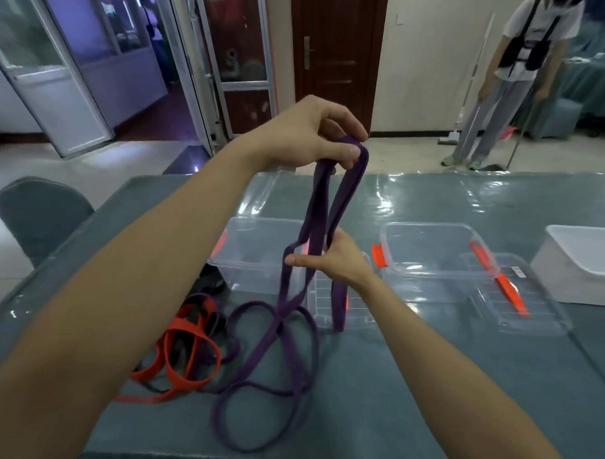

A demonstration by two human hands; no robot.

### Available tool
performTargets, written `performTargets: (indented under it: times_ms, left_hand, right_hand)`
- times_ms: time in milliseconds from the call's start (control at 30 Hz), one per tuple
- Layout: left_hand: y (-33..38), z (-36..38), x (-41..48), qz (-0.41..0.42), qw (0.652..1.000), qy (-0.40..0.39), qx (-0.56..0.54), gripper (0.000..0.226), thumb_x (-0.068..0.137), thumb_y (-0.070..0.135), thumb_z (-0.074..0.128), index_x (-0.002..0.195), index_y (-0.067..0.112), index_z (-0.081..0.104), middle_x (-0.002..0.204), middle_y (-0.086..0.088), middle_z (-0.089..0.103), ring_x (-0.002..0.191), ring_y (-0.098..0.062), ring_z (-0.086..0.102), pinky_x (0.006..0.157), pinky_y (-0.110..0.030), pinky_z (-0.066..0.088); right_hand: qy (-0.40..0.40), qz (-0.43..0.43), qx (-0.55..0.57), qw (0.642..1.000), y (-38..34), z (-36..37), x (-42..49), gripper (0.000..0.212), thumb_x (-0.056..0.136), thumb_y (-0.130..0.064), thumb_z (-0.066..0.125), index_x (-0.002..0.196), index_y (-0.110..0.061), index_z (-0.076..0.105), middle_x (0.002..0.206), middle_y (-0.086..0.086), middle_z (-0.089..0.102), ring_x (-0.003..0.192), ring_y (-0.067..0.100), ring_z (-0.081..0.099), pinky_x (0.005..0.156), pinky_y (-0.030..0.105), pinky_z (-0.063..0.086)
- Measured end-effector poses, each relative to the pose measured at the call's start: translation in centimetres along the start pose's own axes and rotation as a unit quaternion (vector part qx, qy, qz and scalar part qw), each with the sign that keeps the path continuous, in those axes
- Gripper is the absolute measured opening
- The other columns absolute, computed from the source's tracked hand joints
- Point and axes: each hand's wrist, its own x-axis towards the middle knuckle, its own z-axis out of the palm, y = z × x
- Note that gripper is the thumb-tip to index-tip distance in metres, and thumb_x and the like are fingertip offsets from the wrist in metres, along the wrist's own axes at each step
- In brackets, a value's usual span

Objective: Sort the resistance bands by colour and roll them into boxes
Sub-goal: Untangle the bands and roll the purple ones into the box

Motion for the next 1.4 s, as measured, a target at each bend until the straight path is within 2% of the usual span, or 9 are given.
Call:
performTargets:
  times_ms: [467,633,700,800,867,1000,1167,1300,1400]
  left_hand:
    - [-5.6,-1.9,-0.2,0.006,0.96,0.2,-0.196,0.027,0.092,-0.002,0.077,0.113,0.014,0.072,0.109,-0.014,0.082,0.104,-0.031,0.081,0.093,-0.033,0.064]
    - [-18.4,-2.0,-6.4,-0.15,0.924,0.259,-0.238,0.038,0.09,-0.019,0.064,0.099,0.018,0.066,0.103,-0.018,0.08,0.094,-0.028,0.079,0.097,-0.039,0.064]
    - [-24.3,-0.7,-10.3,-0.259,0.93,0.21,-0.152,0.04,0.083,-0.023,0.071,0.098,0.014,0.065,0.107,-0.025,0.076,0.1,-0.032,0.074,0.094,-0.036,0.061]
    - [-29.3,3.5,-14.1,-0.417,0.908,-0.033,0.01,0.064,0.065,-0.012,0.09,0.121,0.007,0.066,0.122,-0.022,0.075,0.113,-0.038,0.072,0.098,-0.044,0.06]
    - [-29.1,7.2,-14.1,-0.396,0.902,-0.162,0.063,0.089,0.073,0.007,0.096,0.15,0.016,0.054,0.151,-0.007,0.061,0.135,-0.025,0.063,0.113,-0.042,0.054]
    - [-24.9,13.9,-9.4,-0.233,0.955,-0.179,-0.04,0.13,0.062,0.051,0.104,0.168,0.034,0.032,0.169,0.022,0.038,0.155,0.003,0.033,0.13,-0.027,0.028]
    - [-21.7,17.8,-5.7,-0.147,0.971,-0.104,-0.157,0.045,0.082,0.007,0.092,0.117,0.029,0.074,0.109,0.021,0.079,0.107,0.003,0.071,0.099,-0.03,0.054]
    - [-21.4,17.1,-4.8,-0.165,0.964,-0.01,-0.207,0.022,0.091,0.009,0.074,0.112,0.007,0.077,0.101,-0.019,0.081,0.099,-0.028,0.075,0.095,-0.048,0.057]
    - [-21.7,16.2,-4.9,-0.216,0.904,0.08,-0.359,0.011,0.082,0.012,0.067,0.092,0.008,0.069,0.064,-0.005,0.063,0.072,-0.025,0.065,0.084,-0.044,0.06]
  right_hand:
    - [-0.072,0.11,0.054,0.99,5.8,-3.0,-0.7,0.016,0.085,-0.01,0.084,0.098,-0.007,0.075,0.091,0.015,0.08,0.078,0.029,0.081,0.086,0.051,0.066]
    - [-0.042,0.129,-0.022,0.99,7.8,-5.7,-2.2,0.024,0.084,-0.016,0.086,0.103,-0.014,0.073,0.069,0.002,0.063,0.055,0.019,0.063,0.062,0.04,0.059]
    - [-0.048,0.119,-0.046,0.991,7.2,-6.3,-1.7,0.024,0.081,-0.018,0.088,0.1,-0.017,0.075,0.064,-0.002,0.064,0.051,0.017,0.061,0.057,0.036,0.057]
    - [-0.103,0.105,-0.094,0.985,5.4,-6.0,-0.9,0.023,0.076,-0.019,0.086,0.093,-0.018,0.07,0.064,-0.001,0.069,0.052,0.02,0.066,0.056,0.041,0.061]
    - [-0.145,0.09,-0.15,0.974,4.0,-4.9,-0.2,0.025,0.073,-0.026,0.088,0.085,-0.024,0.067,0.064,-0.004,0.067,0.053,0.02,0.065,0.052,0.038,0.059]
    - [-0.212,0.048,-0.306,0.927,1.8,-2.6,0.4,0.029,0.073,-0.029,0.088,0.081,-0.024,0.059,0.073,-0.006,0.062,0.066,0.016,0.058,0.062,0.034,0.05]
    - [-0.217,0.07,-0.29,0.929,0.3,-4.0,0.4,0.031,0.065,-0.029,0.087,0.082,-0.032,0.061,0.078,-0.009,0.066,0.07,0.013,0.061,0.059,0.03,0.048]
    - [-0.17,0.107,-0.278,0.939,3.1,-6.2,-1.0,0.036,0.07,-0.014,0.084,0.1,-0.022,0.065,0.085,0.0,0.072,0.075,0.024,0.067,0.07,0.039,0.056]
    - [-0.14,0.178,-0.243,0.943,7.1,-6.4,-4.3,0.024,0.084,-0.01,0.075,0.105,-0.018,0.068,0.09,0.013,0.077,0.079,0.038,0.075,0.074,0.047,0.065]
